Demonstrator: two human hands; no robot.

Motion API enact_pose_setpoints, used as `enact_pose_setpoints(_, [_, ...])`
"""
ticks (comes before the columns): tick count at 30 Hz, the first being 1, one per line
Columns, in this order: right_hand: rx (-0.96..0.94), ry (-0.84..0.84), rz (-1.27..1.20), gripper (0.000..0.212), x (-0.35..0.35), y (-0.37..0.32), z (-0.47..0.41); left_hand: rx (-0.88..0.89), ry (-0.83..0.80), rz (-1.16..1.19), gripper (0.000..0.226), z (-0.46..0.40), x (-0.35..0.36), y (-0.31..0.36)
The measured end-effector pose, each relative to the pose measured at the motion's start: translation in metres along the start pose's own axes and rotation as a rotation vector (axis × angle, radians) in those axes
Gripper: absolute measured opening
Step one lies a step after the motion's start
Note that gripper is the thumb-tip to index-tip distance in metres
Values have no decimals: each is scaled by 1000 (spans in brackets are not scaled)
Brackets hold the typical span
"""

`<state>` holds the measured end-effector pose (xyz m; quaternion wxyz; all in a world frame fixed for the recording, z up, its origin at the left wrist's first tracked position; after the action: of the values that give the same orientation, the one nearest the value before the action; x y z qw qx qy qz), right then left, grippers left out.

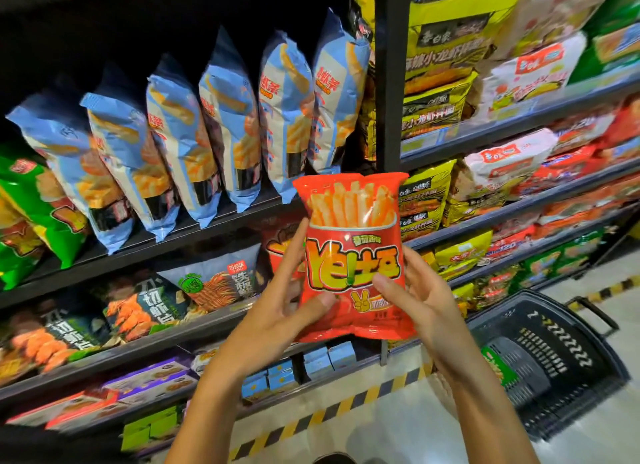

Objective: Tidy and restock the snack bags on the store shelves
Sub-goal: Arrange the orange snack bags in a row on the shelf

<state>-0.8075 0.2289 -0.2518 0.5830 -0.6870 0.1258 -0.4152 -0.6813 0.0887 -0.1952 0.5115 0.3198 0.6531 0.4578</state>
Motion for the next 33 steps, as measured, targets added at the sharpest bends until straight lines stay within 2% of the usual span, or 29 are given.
enact_pose_setpoints(2, [7, -32, -7, 64, 1, -2, 0, -21, 45, 18, 86, -1, 0, 1])
enact_pose_setpoints(5, [-44, -24, 1, 80, 1, -13, 6, 8, 76, 8, 70, -2, 1, 1])
enact_pose_setpoints(7, [-154, -46, 95, 89, 1, -24, 13, 23, 113, -124, 53, -3, -3, 0])
enact_pose_setpoints(9, [-270, -112, 214, 88, 1, -34, 22, 20, 156, -214, 43, -5, -8, 0])
enact_pose_setpoints(13, [-359, -281, 475, 80, 10, -41, 32, -24, 177, -230, 38, -8, -10, 0])
enact_pose_setpoints(15, [-377, -306, 540, 76, 15, -41, 33, -53, 154, -154, 37, -9, -9, -2])
enact_pose_setpoints(17, [-416, -254, 512, 65, 15, -42, 31, -70, 107, -63, 39, -8, -6, 1])
enact_pose_setpoints(20, [-482, -89, 385, 40, 9, -42, 29, -115, 20, -60, 41, -6, 0, -3])
enact_pose_setpoints(21, [-472, -30, 319, 33, 5, -41, 28, -152, -33, -37, 46, -4, 3, -2])
enact_pose_setpoints(23, [-401, 85, 187, 23, -2, -38, 27, -197, -127, 30, 71, -3, 10, -4])
enact_pose_setpoints(25, [-339, 174, 119, 20, -6, -34, 26, -178, -178, 13, 76, 1, 16, 0])
enact_pose_setpoints(27, [-292, 227, 95, 19, -7, -30, 25, -140, -167, -36, 64, 3, 20, 6])
enact_pose_setpoints(33, [-269, 241, 169, 17, -2, -26, 24, -54, -67, -40, 63, 1, 26, 3])
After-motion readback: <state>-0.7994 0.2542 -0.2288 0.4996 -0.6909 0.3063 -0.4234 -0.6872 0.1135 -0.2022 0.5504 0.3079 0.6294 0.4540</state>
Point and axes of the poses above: each hand's wrist, its own z-axis away from the middle knuckle, its own x-axis out of the palm, y = z × x, the point moved 6 cm from there along -z, towards the middle knuckle, and after that the axes turned 12 degrees about -z, right-handed, at the moved point
